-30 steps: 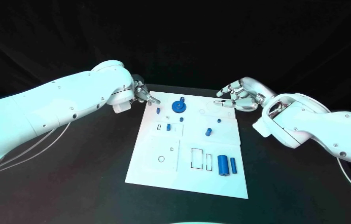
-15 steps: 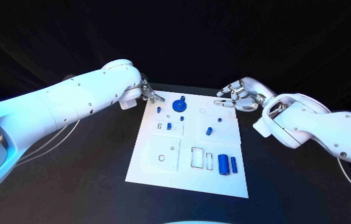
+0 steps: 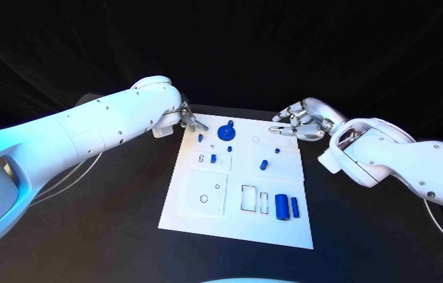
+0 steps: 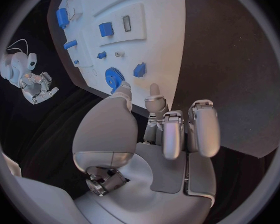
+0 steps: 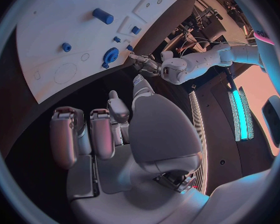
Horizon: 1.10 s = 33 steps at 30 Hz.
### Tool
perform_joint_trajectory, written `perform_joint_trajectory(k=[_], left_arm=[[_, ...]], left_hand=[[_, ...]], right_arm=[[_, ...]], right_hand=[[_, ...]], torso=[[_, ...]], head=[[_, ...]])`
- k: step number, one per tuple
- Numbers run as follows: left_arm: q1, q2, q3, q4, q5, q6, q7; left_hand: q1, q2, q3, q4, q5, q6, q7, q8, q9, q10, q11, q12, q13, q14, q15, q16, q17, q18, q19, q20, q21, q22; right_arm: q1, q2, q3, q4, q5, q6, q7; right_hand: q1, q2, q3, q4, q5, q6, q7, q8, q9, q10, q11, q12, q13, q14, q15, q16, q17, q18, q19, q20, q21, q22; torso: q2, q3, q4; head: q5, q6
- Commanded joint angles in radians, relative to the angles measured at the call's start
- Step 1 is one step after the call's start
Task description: Assemble the parts on the task board
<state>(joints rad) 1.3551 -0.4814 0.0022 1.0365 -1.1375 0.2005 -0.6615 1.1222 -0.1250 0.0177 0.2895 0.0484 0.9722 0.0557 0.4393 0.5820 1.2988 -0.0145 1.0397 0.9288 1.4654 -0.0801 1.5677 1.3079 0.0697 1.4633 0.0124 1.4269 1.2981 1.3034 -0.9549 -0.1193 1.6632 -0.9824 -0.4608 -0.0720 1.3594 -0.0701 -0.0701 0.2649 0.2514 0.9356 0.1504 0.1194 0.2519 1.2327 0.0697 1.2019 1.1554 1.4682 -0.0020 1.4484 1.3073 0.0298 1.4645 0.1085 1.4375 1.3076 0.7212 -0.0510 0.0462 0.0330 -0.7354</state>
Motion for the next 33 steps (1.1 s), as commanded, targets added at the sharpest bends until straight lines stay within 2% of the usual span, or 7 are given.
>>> perform_joint_trajectory(k=[1, 7, 17, 28, 33], left_arm=[[0.000, 0.010, -0.002, -0.004, -0.017, 0.050, 0.025], [-0.003, 0.020, -0.006, -0.015, -0.013, 0.072, 0.030], [-0.005, 0.026, -0.008, -0.018, -0.011, 0.086, 0.031], [-0.005, 0.026, -0.009, -0.015, -0.011, 0.091, 0.032], [-0.005, 0.025, -0.009, -0.014, -0.008, 0.089, 0.034]], left_hand=[[0.008, 0.006, -0.007, -0.001, 0.003, 0.001, 0.005, -0.006, -0.002, -0.008, 0.002, -0.003, -0.002, 0.105, 0.006, 0.002, 0.262, -0.013, -0.001, 0.009, -0.002, 0.000], [0.014, 0.007, -0.013, -0.001, 0.003, 0.003, 0.005, -0.007, -0.004, -0.008, 0.002, -0.003, -0.002, 0.105, 0.006, 0.002, 0.262, -0.013, -0.001, 0.009, -0.002, 0.000], [0.021, 0.012, -0.016, -0.002, 0.003, 0.008, 0.004, -0.008, -0.006, -0.007, 0.002, -0.001, 0.000, 0.105, 0.006, 0.002, 0.262, -0.013, -0.001, 0.009, -0.002, 0.001], [0.047, 0.028, -0.022, -0.005, 0.003, 0.017, 0.003, -0.010, -0.012, -0.008, 0.001, 0.001, -0.001, 0.105, 0.006, 0.002, 0.262, -0.013, -0.001, 0.010, -0.002, 0.002], [0.066, 0.050, -0.018, -0.007, 0.003, 0.026, 0.001, -0.007, -0.014, -0.007, -0.001, 0.002, -0.001, 0.105, 0.005, 0.002, 0.262, -0.013, -0.001, 0.010, -0.002, 0.003]], right_arm=[[-0.002, 0.002, 0.000, 0.000, -0.010, 0.013, 0.006], [-0.003, 0.003, 0.000, -0.001, -0.010, 0.014, 0.006], [-0.003, 0.007, 0.000, -0.003, -0.010, 0.015, 0.006], [-0.003, 0.008, 0.000, -0.005, -0.010, 0.015, 0.006], [-0.003, 0.009, 0.000, -0.005, -0.010, 0.016, 0.006]], right_hand=[[-0.004, 0.004, -0.006, -0.002, 0.006, 0.002, -0.001, 0.006, 0.001, -0.001, -0.003, -0.002, -0.001, 0.056, -0.006, -0.004, 0.068, 0.007, 0.018, -0.008, -0.003, 0.172], [-0.004, 0.004, -0.006, -0.002, 0.006, 0.002, -0.001, 0.006, 0.001, -0.001, -0.003, -0.002, -0.001, 0.056, -0.006, -0.004, 0.068, 0.007, 0.018, -0.008, -0.003, 0.172], [-0.004, 0.004, -0.006, -0.002, 0.006, 0.002, -0.001, 0.006, 0.001, -0.001, -0.003, -0.002, -0.001, 0.056, -0.006, -0.004, 0.068, 0.007, 0.018, -0.008, -0.003, 0.172], [-0.004, 0.005, -0.007, -0.002, 0.008, 0.002, -0.001, 0.006, 0.001, 0.000, -0.003, -0.001, 0.000, 0.056, -0.006, -0.004, 0.069, 0.007, 0.018, -0.008, -0.003, 0.173], [-0.004, 0.005, -0.007, -0.002, 0.008, 0.002, -0.001, 0.006, 0.001, 0.000, -0.003, -0.001, 0.000, 0.056, -0.006, -0.004, 0.069, 0.007, 0.018, -0.008, -0.003, 0.173]], torso=[[0.000, -0.0003, -0.0013], [0.000, -0.0003, 0.0005], [-0.001, 0.0005, -0.0002], [-0.001, 0.0003, 0.0005], [-0.001, 0.0009, -0.0005]], head=[[0.002, -0.001], [-0.004, -0.004], [-0.003, -0.005], [-0.003, -0.007], [-0.002, -0.007]])
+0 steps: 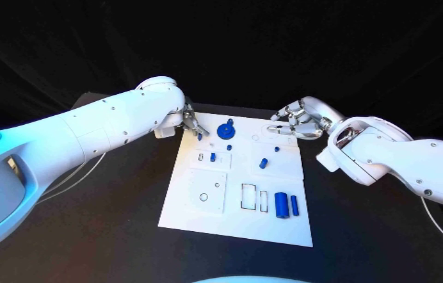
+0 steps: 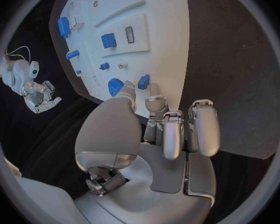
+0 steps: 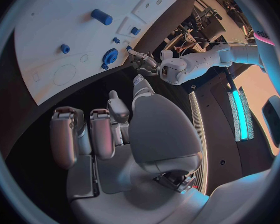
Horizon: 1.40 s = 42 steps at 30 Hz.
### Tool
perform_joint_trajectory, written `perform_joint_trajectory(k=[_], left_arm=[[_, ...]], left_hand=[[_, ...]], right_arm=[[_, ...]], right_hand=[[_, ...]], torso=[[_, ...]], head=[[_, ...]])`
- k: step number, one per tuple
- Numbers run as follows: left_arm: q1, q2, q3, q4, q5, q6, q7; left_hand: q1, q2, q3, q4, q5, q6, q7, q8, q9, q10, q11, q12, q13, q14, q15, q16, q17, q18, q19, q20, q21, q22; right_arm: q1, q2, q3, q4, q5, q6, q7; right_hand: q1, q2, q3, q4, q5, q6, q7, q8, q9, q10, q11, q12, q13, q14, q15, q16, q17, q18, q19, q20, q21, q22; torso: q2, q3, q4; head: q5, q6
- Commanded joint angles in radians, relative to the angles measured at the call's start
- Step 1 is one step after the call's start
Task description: Assemble the parts on the task board
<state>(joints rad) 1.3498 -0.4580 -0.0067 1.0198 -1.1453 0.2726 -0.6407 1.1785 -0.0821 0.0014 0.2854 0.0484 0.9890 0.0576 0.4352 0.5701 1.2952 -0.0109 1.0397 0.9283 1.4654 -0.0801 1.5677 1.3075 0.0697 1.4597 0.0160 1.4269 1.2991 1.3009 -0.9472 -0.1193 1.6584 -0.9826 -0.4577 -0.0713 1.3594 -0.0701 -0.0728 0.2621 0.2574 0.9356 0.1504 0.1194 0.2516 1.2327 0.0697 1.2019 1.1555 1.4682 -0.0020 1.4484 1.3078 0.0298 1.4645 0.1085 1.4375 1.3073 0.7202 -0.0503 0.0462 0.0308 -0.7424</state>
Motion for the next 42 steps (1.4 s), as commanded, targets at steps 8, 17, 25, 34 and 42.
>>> perform_joint_trajectory(k=[8, 17, 25, 34, 42], left_arm=[[0.000, 0.001, 0.000, 0.003, 0.018, 0.015, 0.016], [0.000, 0.000, 0.000, 0.003, 0.044, 0.011, 0.024], [0.000, -0.002, 0.000, 0.003, 0.078, 0.028, 0.039], [0.000, -0.016, -0.001, 0.015, 0.108, 0.007, 0.043], [0.001, -0.080, -0.001, 0.101, 0.178, -0.072, 0.079]], left_hand=[[0.038, 0.030, 0.003, -0.011, 0.003, 0.014, -0.002, -0.003, -0.004, -0.006, -0.006, -0.002, -0.005, 0.105, 0.004, 0.002, 0.262, -0.013, 0.001, 0.006, -0.002, 0.001], [0.123, 0.092, 0.037, -0.045, 0.004, 0.013, -0.005, -0.006, -0.010, -0.011, -0.009, -0.009, -0.014, 0.105, 0.001, 0.002, 0.262, -0.012, -0.001, 0.005, -0.005, -0.002], [0.250, 0.143, 0.140, -0.119, 0.005, -0.002, -0.009, -0.017, -0.019, -0.020, -0.013, -0.027, -0.029, 0.105, -0.002, 0.001, 0.261, -0.011, -0.004, 0.001, -0.007, -0.003], [0.242, 0.099, 0.328, -0.166, 0.005, -0.014, -0.006, -0.006, -0.010, -0.010, -0.006, -0.039, -0.041, 0.105, 0.006, 0.002, 0.262, -0.012, -0.003, 0.004, -0.007, 0.000], [0.184, 0.036, 0.493, -0.204, 0.005, -0.013, -0.002, 0.019, 0.011, 0.007, -0.011, -0.031, -0.034, 0.105, 0.003, 0.002, 0.263, -0.012, -0.002, 0.004, -0.006, 0.004]], right_arm=[[-0.001, 0.002, 0.000, -0.003, -0.010, 0.014, 0.004], [-0.001, 0.002, 0.000, -0.005, -0.010, 0.015, 0.004], [-0.001, 0.003, 0.000, -0.008, -0.010, 0.014, 0.005], [-0.001, 0.003, 0.000, -0.010, -0.010, 0.014, 0.005], [-0.001, 0.001, 0.000, -0.011, -0.010, 0.013, 0.004]], right_hand=[[-0.004, 0.005, -0.004, 0.001, 0.002, 0.002, -0.001, 0.006, 0.001, 0.000, -0.003, -0.001, 0.000, 0.056, -0.006, -0.004, 0.068, 0.007, 0.018, -0.008, -0.003, 0.173], [-0.004, 0.007, -0.005, 0.001, 0.005, 0.001, -0.001, 0.007, 0.001, 0.000, -0.003, 0.000, 0.001, 0.056, -0.006, -0.005, 0.067, 0.007, 0.018, -0.008, -0.004, 0.172], [-0.003, 0.009, -0.004, 0.000, 0.009, 0.001, -0.001, 0.007, 0.002, 0.000, -0.003, 0.000, 0.000, 0.056, -0.006, -0.006, 0.065, 0.008, 0.016, -0.008, -0.007, 0.171], [-0.003, 0.009, -0.004, 0.000, 0.009, 0.001, -0.001, 0.007, 0.002, 0.000, -0.003, 0.000, 0.000, 0.056, -0.006, -0.006, 0.065, 0.008, 0.016, -0.008, -0.007, 0.171], [-0.002, 0.009, -0.005, 0.000, 0.010, 0.001, -0.001, 0.007, 0.002, 0.000, -0.003, 0.000, 0.000, 0.056, -0.006, -0.006, 0.065, 0.008, 0.016, -0.008, -0.007, 0.171]], torso=[[0.000, -0.0001, 0.0002], [0.000, -0.0004, -0.0002], [0.000, -0.0001, 0.0006], [-0.001, 0.0003, 0.0003], [-0.001, 0.0011, 0.0023]], head=[[-0.001, -0.003], [-0.001, -0.005], [0.001, -0.006], [0.002, -0.005], [0.004, -0.001]])
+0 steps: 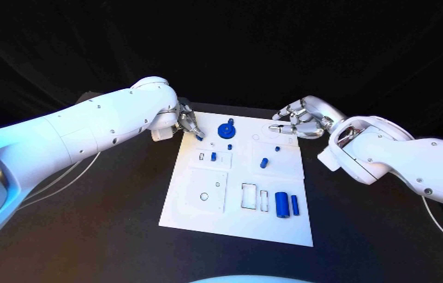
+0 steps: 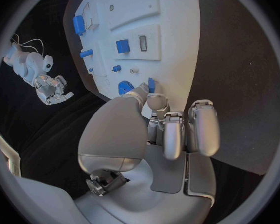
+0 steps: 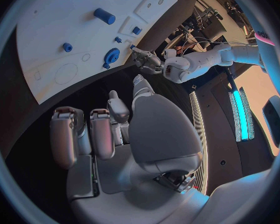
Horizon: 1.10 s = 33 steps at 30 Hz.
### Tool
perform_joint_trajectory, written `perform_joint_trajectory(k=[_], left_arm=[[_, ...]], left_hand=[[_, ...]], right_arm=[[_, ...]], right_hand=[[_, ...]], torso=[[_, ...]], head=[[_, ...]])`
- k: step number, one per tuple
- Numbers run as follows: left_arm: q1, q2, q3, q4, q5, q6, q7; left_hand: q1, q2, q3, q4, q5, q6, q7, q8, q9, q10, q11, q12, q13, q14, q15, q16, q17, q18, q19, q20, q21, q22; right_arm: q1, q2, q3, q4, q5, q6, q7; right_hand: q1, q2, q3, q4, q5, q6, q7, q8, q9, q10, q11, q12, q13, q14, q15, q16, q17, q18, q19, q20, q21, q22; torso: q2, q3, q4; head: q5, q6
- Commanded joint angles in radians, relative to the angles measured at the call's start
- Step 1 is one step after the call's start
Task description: Assemble the parts on the task board
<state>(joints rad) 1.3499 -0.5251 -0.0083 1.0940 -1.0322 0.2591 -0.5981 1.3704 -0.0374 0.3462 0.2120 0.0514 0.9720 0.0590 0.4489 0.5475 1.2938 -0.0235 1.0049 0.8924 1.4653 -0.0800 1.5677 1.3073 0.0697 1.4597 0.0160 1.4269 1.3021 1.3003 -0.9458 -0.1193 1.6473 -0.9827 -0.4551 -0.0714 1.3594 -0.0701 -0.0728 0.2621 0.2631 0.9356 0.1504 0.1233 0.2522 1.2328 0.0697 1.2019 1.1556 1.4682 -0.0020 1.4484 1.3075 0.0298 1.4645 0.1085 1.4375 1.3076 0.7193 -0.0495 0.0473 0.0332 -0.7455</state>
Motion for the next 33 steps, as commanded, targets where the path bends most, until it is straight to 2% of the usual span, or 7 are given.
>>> perform_joint_trajectory(k=[1, 3, 10, 14, 23, 28, 33], left_arm=[[0.001, -0.022, 0.000, 0.040, 0.074, -0.069, 0.038], [0.001, -0.049, 0.000, 0.083, 0.100, -0.101, 0.042], [0.000, -0.118, 0.000, 0.199, 0.138, -0.193, 0.045], [-0.007, -0.152, 0.000, 0.254, 0.112, -0.239, 0.048], [-0.044, -0.201, -0.004, 0.332, 0.042, -0.333, 0.048], [-0.063, -0.212, -0.007, 0.355, -0.008, -0.350, 0.040], [-0.090, -0.214, -0.009, 0.368, -0.044, -0.364, 0.033]], left_hand=[[-0.016, -0.016, 0.163, -0.134, 0.001, 0.004, -0.004, 0.008, 0.036, 0.010, 0.001, 0.006, 0.003, 0.105, 0.002, 0.003, 0.263, -0.012, -0.001, 0.004, -0.005, 0.002], [-0.031, -0.025, 0.190, -0.140, 0.000, 0.005, -0.005, 0.014, 0.040, 0.015, 0.000, 0.009, 0.005, 0.105, 0.001, 0.003, 0.263, -0.012, -0.001, 0.003, -0.005, 0.003], [-0.071, -0.046, 0.256, -0.158, 0.001, 0.007, -0.010, 0.029, 0.052, 0.024, -0.002, 0.013, 0.007, 0.106, -0.002, 0.003, 0.263, -0.014, 0.004, -0.001, 0.000, 0.013], [-0.088, -0.056, 0.288, -0.170, 0.001, 0.008, -0.011, 0.037, 0.058, 0.030, -0.004, 0.015, 0.007, 0.106, -0.004, 0.003, 0.263, -0.015, 0.008, -0.002, 0.004, 0.019], [-0.121, -0.082, 0.346, -0.191, 0.001, 0.015, -0.017, 0.057, 0.072, 0.048, -0.010, 0.034, 0.025, 0.106, -0.010, 0.003, 0.263, -0.021, 0.021, -0.008, 0.020, 0.047], [-0.132, -0.090, 0.358, -0.195, 0.001, 0.017, -0.020, 0.063, 0.076, 0.055, -0.012, 0.043, 0.033, 0.106, -0.011, 0.003, 0.263, -0.022, 0.023, -0.010, 0.023, 0.051], [-0.145, -0.098, 0.372, -0.197, 0.001, 0.021, -0.023, 0.070, 0.080, 0.060, -0.015, 0.048, 0.038, 0.106, -0.014, 0.003, 0.263, -0.022, 0.023, -0.011, 0.022, 0.051]], right_arm=[[-0.001, 0.000, 0.000, 0.000, -0.010, 0.010, 0.004], [-0.001, -0.001, 0.000, -0.001, -0.010, 0.010, 0.004], [-0.001, -0.003, 0.000, -0.001, -0.009, 0.010, 0.004], [-0.003, -0.003, 0.000, -0.001, -0.008, 0.011, 0.004], [-0.004, -0.009, 0.000, 0.002, -0.007, 0.009, 0.005], [-0.005, -0.011, 0.000, 0.003, -0.007, 0.008, 0.006], [-0.005, -0.011, 0.000, 0.004, -0.007, 0.006, 0.007]], right_hand=[[-0.002, 0.009, -0.005, 0.000, 0.005, 0.001, -0.001, 0.003, 0.001, 0.000, -0.003, 0.000, 0.000, 0.056, -0.006, -0.006, 0.065, 0.008, 0.016, -0.008, -0.007, 0.171], [-0.002, 0.009, -0.005, 0.000, 0.005, 0.001, -0.001, 0.003, 0.001, 0.000, -0.003, 0.000, 0.000, 0.056, -0.006, -0.006, 0.065, 0.008, 0.016, -0.008, -0.007, 0.171], [-0.002, 0.009, -0.005, 0.000, 0.005, 0.001, -0.001, 0.003, 0.001, 0.000, -0.003, 0.000, 0.000, 0.056, -0.006, -0.006, 0.065, 0.008, 0.016, -0.008, -0.007, 0.171], [-0.002, 0.009, -0.005, 0.000, 0.005, 0.001, -0.001, 0.003, 0.001, 0.000, -0.003, 0.000, 0.000, 0.056, -0.006, -0.006, 0.065, 0.008, 0.016, -0.008, -0.007, 0.171], [-0.003, 0.010, -0.006, 0.000, 0.010, 0.002, -0.001, 0.004, 0.001, 0.000, -0.003, 0.000, -0.001, 0.056, -0.006, -0.007, 0.065, 0.008, 0.016, -0.008, -0.007, 0.170], [-0.002, 0.011, -0.006, 0.000, 0.014, 0.002, -0.001, 0.004, 0.001, -0.001, -0.003, 0.000, -0.001, 0.056, -0.006, -0.007, 0.066, 0.008, 0.017, -0.009, -0.007, 0.171], [-0.002, 0.011, -0.006, 0.000, 0.014, 0.002, -0.001, 0.004, 0.001, -0.001, -0.003, 0.000, -0.001, 0.056, -0.006, -0.007, 0.066, 0.008, 0.017, -0.009, -0.007, 0.171]], torso=[[0.000, 0.0006, 0.0019], [-0.001, 0.0000, 0.0019], [-0.004, 0.0029, 0.0043], [-0.003, 0.0015, 0.0044], [-0.005, 0.0020, 0.0114], [-0.005, 0.0019, 0.0108], [-0.004, 0.0011, 0.0100]], head=[[0.001, 0.002], [0.001, 0.001], [0.004, -0.002], [0.004, -0.001], [0.007, -0.002], [0.007, -0.006], [0.007, -0.010]])
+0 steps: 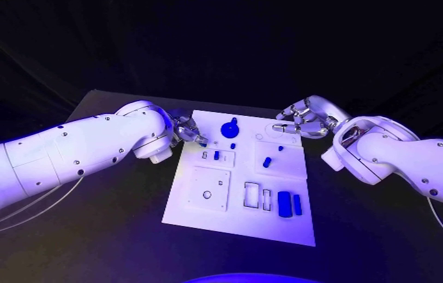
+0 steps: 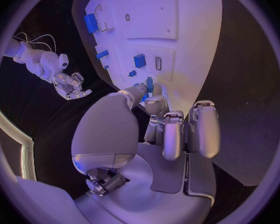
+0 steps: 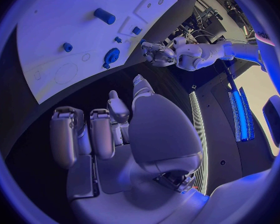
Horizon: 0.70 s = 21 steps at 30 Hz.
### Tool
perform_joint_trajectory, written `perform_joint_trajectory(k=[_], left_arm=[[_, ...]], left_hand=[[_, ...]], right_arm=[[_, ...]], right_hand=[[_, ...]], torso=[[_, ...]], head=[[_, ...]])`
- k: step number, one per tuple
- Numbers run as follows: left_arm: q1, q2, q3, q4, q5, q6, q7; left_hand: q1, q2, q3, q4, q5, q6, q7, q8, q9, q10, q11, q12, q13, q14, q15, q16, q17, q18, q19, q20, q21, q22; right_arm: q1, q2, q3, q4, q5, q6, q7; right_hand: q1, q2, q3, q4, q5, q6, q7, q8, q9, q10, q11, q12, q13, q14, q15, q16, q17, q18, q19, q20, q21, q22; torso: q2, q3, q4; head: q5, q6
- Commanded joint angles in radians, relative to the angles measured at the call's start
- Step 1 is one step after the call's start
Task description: Assemble the parts on the task board
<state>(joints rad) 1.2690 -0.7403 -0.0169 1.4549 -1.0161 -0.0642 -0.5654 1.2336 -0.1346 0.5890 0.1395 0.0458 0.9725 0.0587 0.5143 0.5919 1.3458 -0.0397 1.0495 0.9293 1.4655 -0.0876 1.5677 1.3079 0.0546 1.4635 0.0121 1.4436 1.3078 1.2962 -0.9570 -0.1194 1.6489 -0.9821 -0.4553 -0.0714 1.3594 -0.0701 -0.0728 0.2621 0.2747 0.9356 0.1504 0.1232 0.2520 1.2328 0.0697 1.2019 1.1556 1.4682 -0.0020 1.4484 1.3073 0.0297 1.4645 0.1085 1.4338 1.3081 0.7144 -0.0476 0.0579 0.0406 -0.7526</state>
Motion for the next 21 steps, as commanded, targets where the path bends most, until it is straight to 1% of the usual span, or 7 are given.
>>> perform_joint_trajectory(k=[1, 4, 7, 9, 14, 15, 21], left_arm=[[-0.012, 0.002, 0.000, 0.008, -0.066, -0.042, 0.001], [-0.020, 0.004, 0.000, 0.012, -0.080, -0.038, -0.002], [-0.023, 0.003, -0.001, 0.017, -0.093, -0.022, -0.011], [-0.024, 0.002, -0.001, 0.021, -0.103, -0.011, -0.019], [-0.026, 0.002, -0.001, 0.026, -0.127, 0.025, -0.041], [-0.026, 0.003, -0.001, 0.027, -0.130, 0.031, -0.045], [-0.027, 0.006, -0.001, 0.030, -0.141, 0.050, -0.059]], left_hand=[[-0.009, -0.002, 0.131, -0.125, 0.006, 0.021, -0.023, 0.006, 0.037, 0.009, 0.001, 0.004, 0.001, 0.105, -0.006, 0.003, 0.263, -0.006, 0.019, -0.008, 0.005, 0.045], [-0.013, -0.005, 0.137, -0.127, 0.006, 0.022, -0.024, 0.008, 0.038, 0.009, 0.000, 0.004, 0.001, 0.105, -0.007, 0.003, 0.263, -0.007, 0.020, -0.009, 0.007, 0.047], [-0.016, -0.008, 0.141, -0.128, 0.006, 0.023, -0.025, 0.011, 0.040, 0.010, -0.001, 0.005, 0.001, 0.105, -0.008, 0.003, 0.263, -0.007, 0.020, -0.009, 0.007, 0.048], [-0.018, -0.009, 0.144, -0.129, 0.006, 0.024, -0.026, 0.012, 0.041, 0.010, -0.001, 0.005, 0.001, 0.105, -0.008, 0.003, 0.263, -0.007, 0.020, -0.010, 0.007, 0.048], [-0.027, -0.014, 0.152, -0.129, 0.006, 0.028, -0.028, 0.019, 0.046, 0.012, -0.003, 0.008, 0.005, 0.105, -0.009, 0.003, 0.263, -0.007, 0.021, -0.011, 0.008, 0.050], [-0.029, -0.015, 0.154, -0.129, 0.006, 0.029, -0.029, 0.021, 0.047, 0.013, -0.004, 0.008, 0.005, 0.105, -0.010, 0.003, 0.263, -0.007, 0.020, -0.011, 0.008, 0.049], [-0.032, -0.015, 0.157, -0.129, 0.006, 0.030, -0.030, 0.023, 0.049, 0.013, -0.004, 0.008, 0.005, 0.105, -0.010, 0.003, 0.263, -0.008, 0.021, -0.011, 0.008, 0.050]], right_arm=[[-0.001, 0.000, 0.000, 0.002, -0.007, 0.006, 0.008], [-0.002, 0.000, 0.000, 0.002, -0.007, 0.006, 0.008], [-0.002, 0.000, 0.000, 0.002, -0.007, 0.007, 0.008], [-0.002, 0.000, 0.000, 0.002, -0.007, 0.008, 0.008], [-0.003, 0.001, 0.000, 0.003, -0.007, 0.009, 0.009], [-0.003, 0.001, 0.000, 0.003, -0.007, 0.009, 0.010], [-0.004, 0.003, 0.000, 0.003, -0.007, 0.009, 0.011]], right_hand=[[-0.002, 0.011, -0.007, 0.000, 0.003, 0.002, -0.001, 0.004, 0.002, -0.001, -0.003, 0.000, -0.001, 0.056, -0.006, -0.007, 0.066, 0.008, 0.017, -0.009, -0.003, 0.170], [-0.002, 0.011, -0.007, 0.000, 0.005, 0.002, -0.001, 0.005, 0.002, -0.001, -0.003, 0.000, -0.001, 0.056, -0.006, -0.007, 0.065, 0.008, 0.016, -0.009, -0.004, 0.170], [-0.002, 0.011, -0.007, 0.000, 0.005, 0.002, -0.001, 0.005, 0.002, -0.001, -0.003, 0.000, -0.001, 0.056, -0.006, -0.007, 0.065, 0.008, 0.016, -0.009, -0.004, 0.170], [-0.002, 0.011, -0.007, 0.000, 0.005, 0.002, -0.001, 0.005, 0.002, -0.001, -0.003, 0.000, -0.001, 0.056, -0.006, -0.007, 0.065, 0.008, 0.016, -0.009, -0.004, 0.170], [-0.002, 0.011, -0.007, 0.000, 0.005, 0.002, -0.001, 0.005, 0.002, -0.001, -0.003, 0.000, -0.001, 0.056, -0.006, -0.007, 0.065, 0.008, 0.016, -0.009, -0.004, 0.170], [-0.002, 0.011, -0.007, 0.000, 0.005, 0.002, -0.001, 0.005, 0.002, -0.001, -0.003, 0.000, -0.001, 0.056, -0.006, -0.007, 0.065, 0.008, 0.016, -0.009, -0.004, 0.170], [-0.001, 0.011, -0.007, -0.001, 0.008, 0.002, -0.001, 0.005, 0.002, 0.000, -0.004, 0.001, -0.001, 0.056, -0.006, -0.007, 0.066, 0.008, 0.017, -0.009, -0.003, 0.171]], torso=[[0.001, -0.0004, -0.0008], [0.002, -0.0001, -0.0021], [0.002, 0.0003, -0.0025], [0.003, 0.0002, -0.0038], [0.001, 0.0000, -0.0002], [0.000, 0.0003, -0.0005], [0.000, -0.0001, -0.0010]], head=[[0.000, -0.004], [0.000, -0.006], [0.000, -0.009], [0.002, -0.008], [-0.002, -0.013], [-0.001, -0.015], [-0.002, -0.015]])
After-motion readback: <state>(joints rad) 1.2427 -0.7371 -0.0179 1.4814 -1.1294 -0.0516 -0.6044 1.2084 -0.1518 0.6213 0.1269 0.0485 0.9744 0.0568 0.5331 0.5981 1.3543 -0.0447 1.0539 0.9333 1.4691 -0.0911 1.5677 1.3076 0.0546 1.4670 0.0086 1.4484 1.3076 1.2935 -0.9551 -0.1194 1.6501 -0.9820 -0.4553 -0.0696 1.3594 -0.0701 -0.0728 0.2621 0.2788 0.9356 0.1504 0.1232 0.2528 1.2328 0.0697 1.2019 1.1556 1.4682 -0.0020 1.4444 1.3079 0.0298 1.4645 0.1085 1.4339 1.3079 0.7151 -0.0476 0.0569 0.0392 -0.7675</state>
